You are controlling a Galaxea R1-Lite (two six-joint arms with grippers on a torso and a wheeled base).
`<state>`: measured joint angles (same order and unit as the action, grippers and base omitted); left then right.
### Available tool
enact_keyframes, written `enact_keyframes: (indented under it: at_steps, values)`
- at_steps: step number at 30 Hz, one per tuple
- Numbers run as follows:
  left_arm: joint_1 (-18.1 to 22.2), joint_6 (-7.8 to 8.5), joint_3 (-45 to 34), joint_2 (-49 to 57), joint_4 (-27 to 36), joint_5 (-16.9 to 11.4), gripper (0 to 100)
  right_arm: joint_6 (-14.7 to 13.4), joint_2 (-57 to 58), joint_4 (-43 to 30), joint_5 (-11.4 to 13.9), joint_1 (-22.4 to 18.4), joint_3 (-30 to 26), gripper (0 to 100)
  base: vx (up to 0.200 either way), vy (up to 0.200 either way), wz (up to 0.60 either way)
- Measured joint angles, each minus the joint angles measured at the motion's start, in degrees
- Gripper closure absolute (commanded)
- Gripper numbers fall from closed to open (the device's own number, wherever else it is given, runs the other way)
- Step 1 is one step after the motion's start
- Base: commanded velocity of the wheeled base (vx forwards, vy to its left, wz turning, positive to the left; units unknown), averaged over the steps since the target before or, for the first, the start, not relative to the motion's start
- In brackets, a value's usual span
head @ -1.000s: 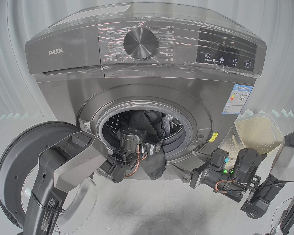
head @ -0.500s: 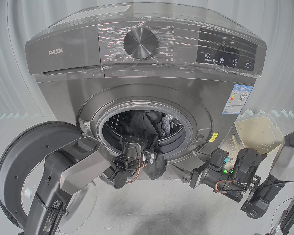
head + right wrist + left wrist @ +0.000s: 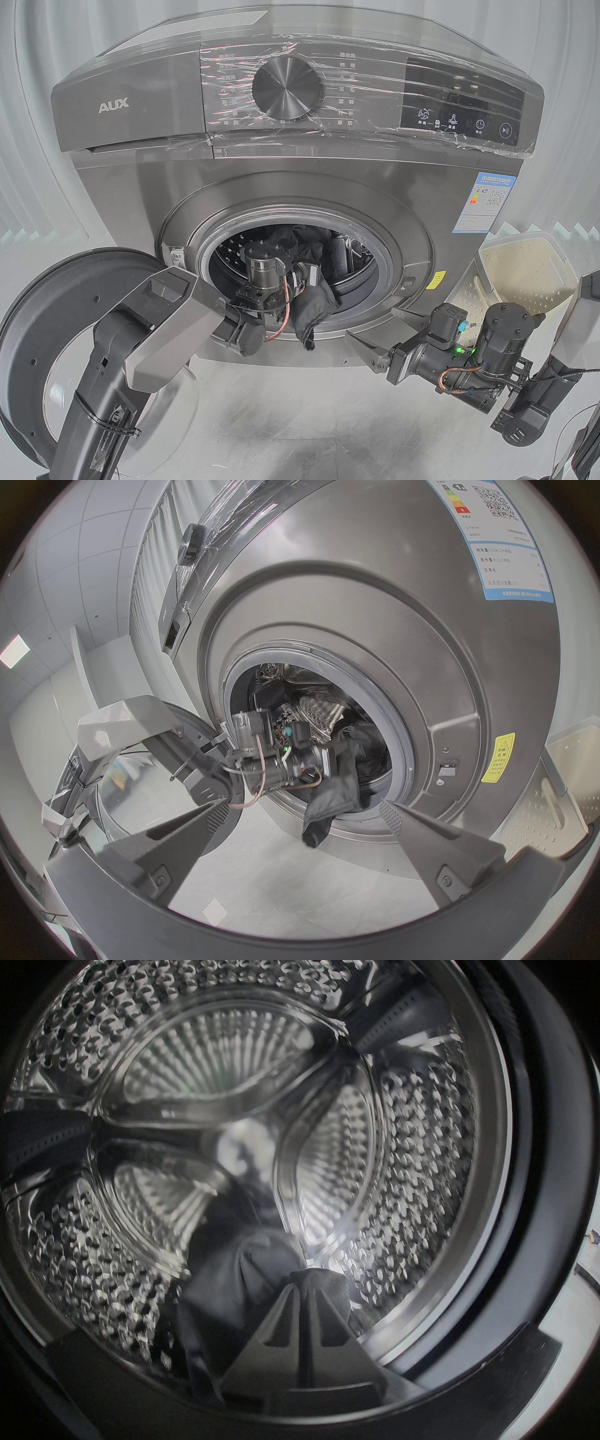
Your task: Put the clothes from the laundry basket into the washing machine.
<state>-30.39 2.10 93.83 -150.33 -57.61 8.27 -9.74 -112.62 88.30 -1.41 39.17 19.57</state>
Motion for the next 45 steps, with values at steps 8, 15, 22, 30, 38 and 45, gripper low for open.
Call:
enact_keyframes:
  at_steps: [8,15,22,30,38,45]
  values:
    - [0.85,-0.1,8.31,-1.99,-0.33,1.58,0,0.0,0.0,0.0,0.0,0.0,-0.02,0,0.0,0.0,0.0]
    - [0.82,-0.11,6.03,-2.56,-0.85,1.61,0,-0.02,0.0,0.0,0.0,0.0,-0.05,0,0.0,0.0,0.0]
    - [-0.04,0.06,-3.75,-1.1,-0.74,0.05,0,-0.02,0.0,0.0,0.0,0.0,-0.05,0,0.0,0.0,0.0]
    - [-0.69,0.77,-8.97,-0.99,-0.77,-0.63,0,-0.02,0.0,0.0,0.0,0.0,-0.06,0,0.0,0.0,0.0]
    - [-0.34,0.79,-7.01,-2.56,-0.72,-0.24,100,-0.02,0.0,0.0,0.02,0.0,-0.06,0,0.0,0.0,0.0]
    - [0.73,0.35,2.97,-3.66,-0.52,1.55,100,-0.02,0.0,0.0,0.0,0.0,-0.05,0,0.0,0.0,0.0]
